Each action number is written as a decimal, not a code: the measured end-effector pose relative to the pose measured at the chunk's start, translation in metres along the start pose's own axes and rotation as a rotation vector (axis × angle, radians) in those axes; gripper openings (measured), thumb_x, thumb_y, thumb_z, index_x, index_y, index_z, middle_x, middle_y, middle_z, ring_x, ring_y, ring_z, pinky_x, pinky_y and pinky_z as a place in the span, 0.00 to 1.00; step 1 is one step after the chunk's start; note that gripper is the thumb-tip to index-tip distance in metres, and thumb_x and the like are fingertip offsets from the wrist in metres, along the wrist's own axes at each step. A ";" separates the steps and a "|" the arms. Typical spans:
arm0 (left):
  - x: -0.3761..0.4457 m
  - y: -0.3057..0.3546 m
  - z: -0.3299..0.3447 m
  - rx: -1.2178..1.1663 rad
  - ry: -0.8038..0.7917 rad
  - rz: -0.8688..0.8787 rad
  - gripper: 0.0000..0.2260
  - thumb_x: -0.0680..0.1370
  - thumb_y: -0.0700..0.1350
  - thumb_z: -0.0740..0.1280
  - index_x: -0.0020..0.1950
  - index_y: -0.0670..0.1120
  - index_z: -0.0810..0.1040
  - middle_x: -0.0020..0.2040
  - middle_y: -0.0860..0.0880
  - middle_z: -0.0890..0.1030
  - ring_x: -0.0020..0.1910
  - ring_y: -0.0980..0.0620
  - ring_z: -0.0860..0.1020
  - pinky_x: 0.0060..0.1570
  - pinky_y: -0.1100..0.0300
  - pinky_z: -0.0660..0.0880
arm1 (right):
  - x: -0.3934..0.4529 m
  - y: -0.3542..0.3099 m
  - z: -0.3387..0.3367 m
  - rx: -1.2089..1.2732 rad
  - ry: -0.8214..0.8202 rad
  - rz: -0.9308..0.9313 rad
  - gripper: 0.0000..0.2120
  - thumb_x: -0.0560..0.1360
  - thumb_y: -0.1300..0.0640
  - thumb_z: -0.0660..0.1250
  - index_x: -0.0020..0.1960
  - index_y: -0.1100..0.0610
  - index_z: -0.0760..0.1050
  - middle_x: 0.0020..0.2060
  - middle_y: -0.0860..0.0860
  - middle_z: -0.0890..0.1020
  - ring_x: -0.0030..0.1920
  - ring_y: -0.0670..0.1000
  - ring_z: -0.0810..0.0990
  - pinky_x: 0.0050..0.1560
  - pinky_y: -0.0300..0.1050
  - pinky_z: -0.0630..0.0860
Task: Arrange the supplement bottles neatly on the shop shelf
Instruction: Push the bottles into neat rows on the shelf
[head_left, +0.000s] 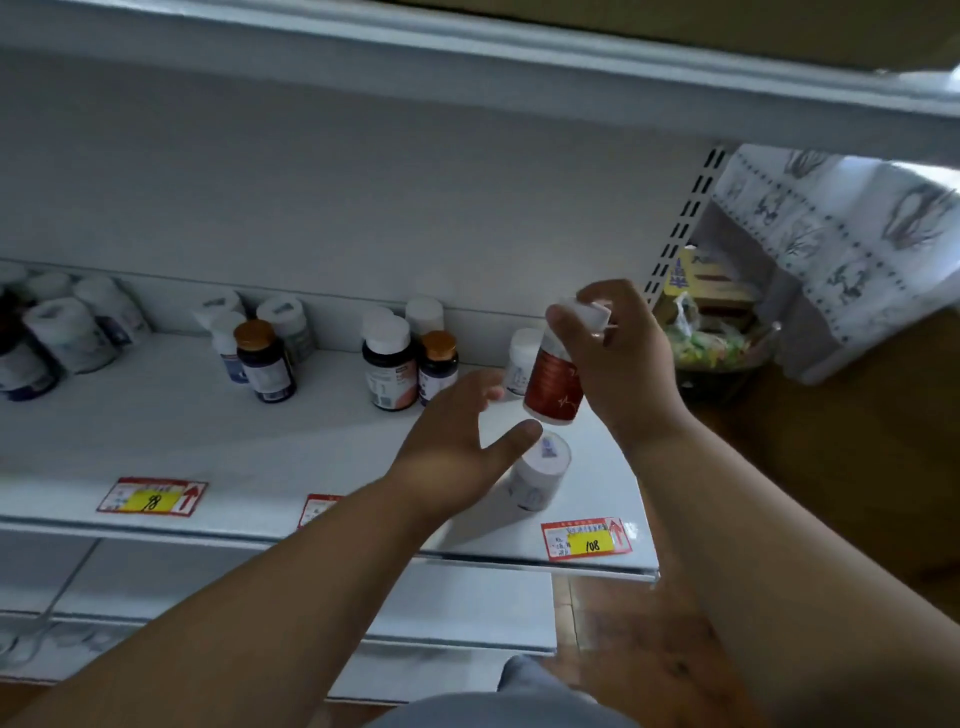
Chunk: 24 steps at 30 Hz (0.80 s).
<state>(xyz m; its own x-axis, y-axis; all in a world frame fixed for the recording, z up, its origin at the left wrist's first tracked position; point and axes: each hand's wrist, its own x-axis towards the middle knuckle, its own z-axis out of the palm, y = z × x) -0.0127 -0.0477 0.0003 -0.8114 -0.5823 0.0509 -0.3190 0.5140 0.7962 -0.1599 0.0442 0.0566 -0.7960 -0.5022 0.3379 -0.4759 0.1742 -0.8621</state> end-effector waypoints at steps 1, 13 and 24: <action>-0.007 0.000 -0.008 -0.008 -0.009 0.022 0.33 0.63 0.75 0.58 0.66 0.64 0.63 0.57 0.65 0.73 0.53 0.64 0.72 0.50 0.64 0.67 | -0.007 -0.010 0.006 0.000 0.009 0.007 0.17 0.68 0.35 0.69 0.50 0.41 0.70 0.47 0.41 0.77 0.45 0.42 0.79 0.32 0.29 0.72; -0.110 -0.088 -0.128 -0.413 -0.089 -0.123 0.10 0.78 0.50 0.67 0.59 0.58 0.76 0.48 0.59 0.82 0.47 0.62 0.79 0.45 0.66 0.72 | -0.100 -0.085 0.125 0.311 -0.427 0.165 0.14 0.70 0.44 0.68 0.55 0.37 0.75 0.51 0.45 0.82 0.49 0.46 0.83 0.49 0.49 0.81; -0.219 -0.162 -0.219 -0.380 0.257 -0.267 0.22 0.71 0.63 0.65 0.63 0.60 0.71 0.54 0.56 0.80 0.53 0.56 0.78 0.55 0.55 0.76 | -0.167 -0.158 0.259 0.419 -0.694 -0.031 0.11 0.71 0.52 0.72 0.52 0.43 0.76 0.44 0.47 0.83 0.43 0.46 0.83 0.42 0.43 0.82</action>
<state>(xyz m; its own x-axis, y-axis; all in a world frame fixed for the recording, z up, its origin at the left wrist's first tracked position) 0.3242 -0.1413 -0.0075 -0.5647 -0.8218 -0.0754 -0.2590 0.0897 0.9617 0.1450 -0.1183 0.0384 -0.3059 -0.9366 0.1708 -0.2046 -0.1106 -0.9726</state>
